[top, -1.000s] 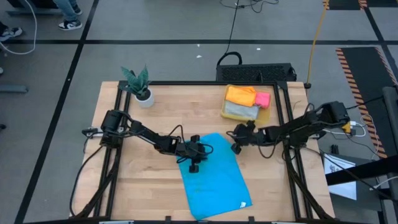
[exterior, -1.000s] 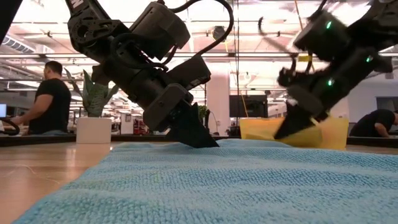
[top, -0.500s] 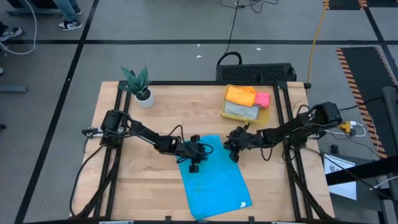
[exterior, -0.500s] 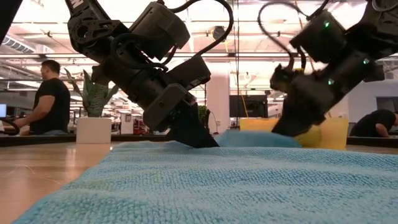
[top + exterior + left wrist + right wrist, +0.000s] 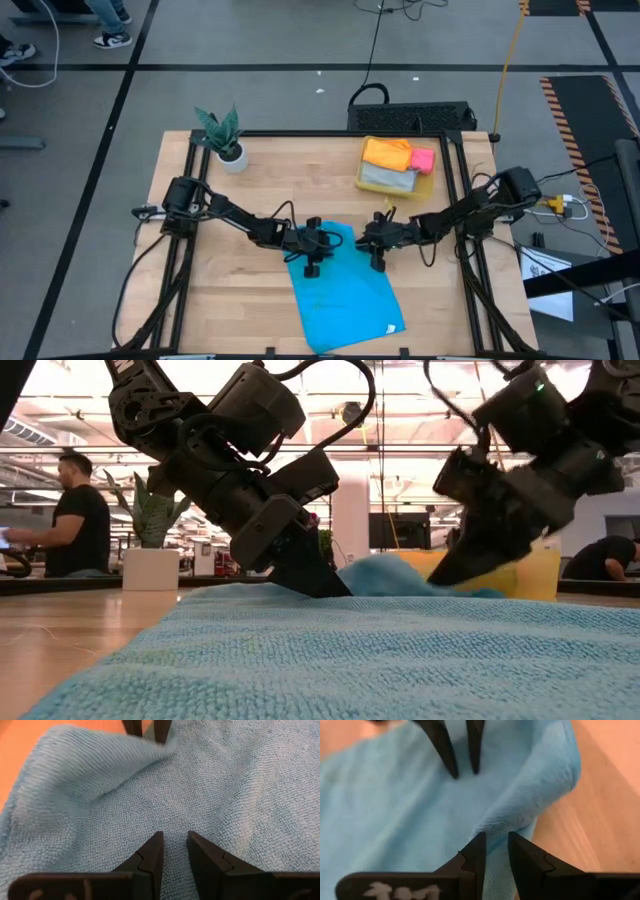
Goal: Fold microfiber towels
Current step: Fold the blue kitchen towel
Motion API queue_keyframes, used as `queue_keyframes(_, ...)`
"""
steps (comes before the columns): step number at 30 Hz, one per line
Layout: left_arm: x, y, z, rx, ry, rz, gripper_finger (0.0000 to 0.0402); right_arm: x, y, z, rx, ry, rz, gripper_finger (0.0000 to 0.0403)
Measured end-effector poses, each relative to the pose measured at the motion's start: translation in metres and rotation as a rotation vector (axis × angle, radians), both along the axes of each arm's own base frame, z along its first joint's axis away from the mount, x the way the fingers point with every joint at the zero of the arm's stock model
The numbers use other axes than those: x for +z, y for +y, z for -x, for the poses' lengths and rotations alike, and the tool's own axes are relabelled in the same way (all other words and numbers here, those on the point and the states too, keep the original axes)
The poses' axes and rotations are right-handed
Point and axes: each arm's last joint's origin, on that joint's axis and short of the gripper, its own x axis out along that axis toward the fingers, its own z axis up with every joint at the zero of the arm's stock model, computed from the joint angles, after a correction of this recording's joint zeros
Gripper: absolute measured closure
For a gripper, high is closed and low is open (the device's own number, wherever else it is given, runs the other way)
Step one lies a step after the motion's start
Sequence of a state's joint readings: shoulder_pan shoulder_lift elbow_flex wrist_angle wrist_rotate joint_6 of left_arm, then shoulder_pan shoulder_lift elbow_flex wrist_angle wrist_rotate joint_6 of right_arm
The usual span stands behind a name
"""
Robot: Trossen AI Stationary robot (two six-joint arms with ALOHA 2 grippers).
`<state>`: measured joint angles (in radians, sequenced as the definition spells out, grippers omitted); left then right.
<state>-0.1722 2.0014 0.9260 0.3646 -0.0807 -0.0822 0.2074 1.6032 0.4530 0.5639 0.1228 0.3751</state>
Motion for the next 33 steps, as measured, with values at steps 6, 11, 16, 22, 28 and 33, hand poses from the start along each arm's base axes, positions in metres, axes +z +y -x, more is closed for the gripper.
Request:
queue_keyframes(6, 0.0, 0.0, 0.0, -0.003, -0.002, -0.003, 0.0309, -0.012, 0.021, -0.019, 0.147, -0.002, 0.076, 0.033)
queue_keyframes(11, 0.0, 0.0, 0.0, -0.003, -0.001, -0.004, 0.0309, -0.009, 0.04, -0.027, 0.317, -0.024, 0.226, 0.033)
queue_keyframes(16, 0.0, 0.0, 0.0, -0.003, 0.003, -0.004, 0.0309, 0.008, 0.048, -0.019, 0.345, 0.045, 0.367, 0.033)
queue_keyframes(22, 0.0, 0.0, 0.0, -0.004, 0.004, -0.005, 0.0309, 0.035, 0.054, -0.012, 0.342, -0.038, 0.34, 0.033)
queue_keyframes(28, 0.0, 0.0, 0.0, -0.003, -0.004, -0.003, 0.0309, 0.027, 0.052, -0.011, 0.293, 0.011, 0.366, 0.033)
queue_keyframes(33, 0.0, 0.0, 0.0, -0.002, -0.002, -0.005, 0.0309, 0.031, 0.021, -0.011, -0.169, 0.046, 0.357, 0.033)
